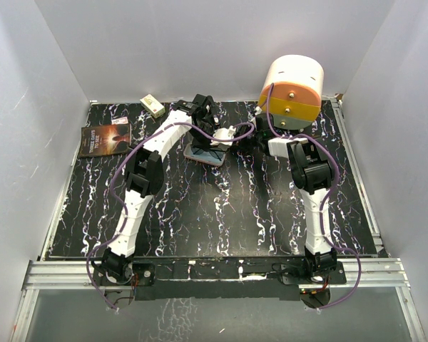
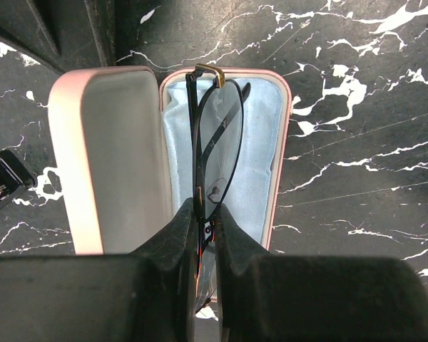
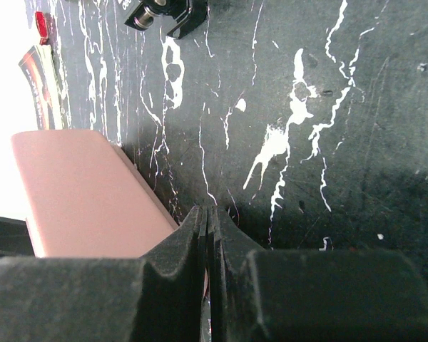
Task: Organize the sunglasses
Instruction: Place the sunglasses in the sunglasses case, then adjust the sunglasses in the sunglasses case.
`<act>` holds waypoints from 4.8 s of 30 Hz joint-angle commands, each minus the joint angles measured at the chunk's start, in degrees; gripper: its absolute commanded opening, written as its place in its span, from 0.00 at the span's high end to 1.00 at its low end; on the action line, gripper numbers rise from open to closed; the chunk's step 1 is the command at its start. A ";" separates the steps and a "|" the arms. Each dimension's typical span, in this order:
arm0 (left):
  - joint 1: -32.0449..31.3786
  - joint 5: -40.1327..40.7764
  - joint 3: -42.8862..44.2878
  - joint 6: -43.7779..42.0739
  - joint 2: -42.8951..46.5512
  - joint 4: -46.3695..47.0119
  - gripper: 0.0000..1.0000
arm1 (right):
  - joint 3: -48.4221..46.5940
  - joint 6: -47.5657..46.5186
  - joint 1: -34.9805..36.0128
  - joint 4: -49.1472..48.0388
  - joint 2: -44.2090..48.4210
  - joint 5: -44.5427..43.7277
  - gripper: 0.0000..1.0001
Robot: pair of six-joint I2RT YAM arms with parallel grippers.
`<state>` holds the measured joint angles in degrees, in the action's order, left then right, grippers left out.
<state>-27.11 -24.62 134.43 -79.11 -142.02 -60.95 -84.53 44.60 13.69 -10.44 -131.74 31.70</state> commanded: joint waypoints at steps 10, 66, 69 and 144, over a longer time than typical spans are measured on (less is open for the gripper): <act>0.32 -1.56 2.24 -4.94 0.51 -7.89 1.00 | -1.54 1.55 -0.51 -3.70 -1.45 1.43 0.92; 0.31 3.92 -6.37 7.55 2.32 0.63 0.75 | -0.37 2.14 -0.43 -3.76 0.21 0.66 0.80; 0.31 4.03 -6.89 8.15 2.69 1.34 0.72 | -0.37 2.06 -0.43 -3.64 0.35 0.55 0.80; 0.31 7.04 -33.00 27.74 20.67 23.96 0.03 | 9.49 3.14 0.03 -7.81 6.65 1.28 0.63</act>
<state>-26.85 -15.46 103.20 -53.25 -126.15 -34.30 -77.76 48.60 13.78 -16.32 -128.46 33.61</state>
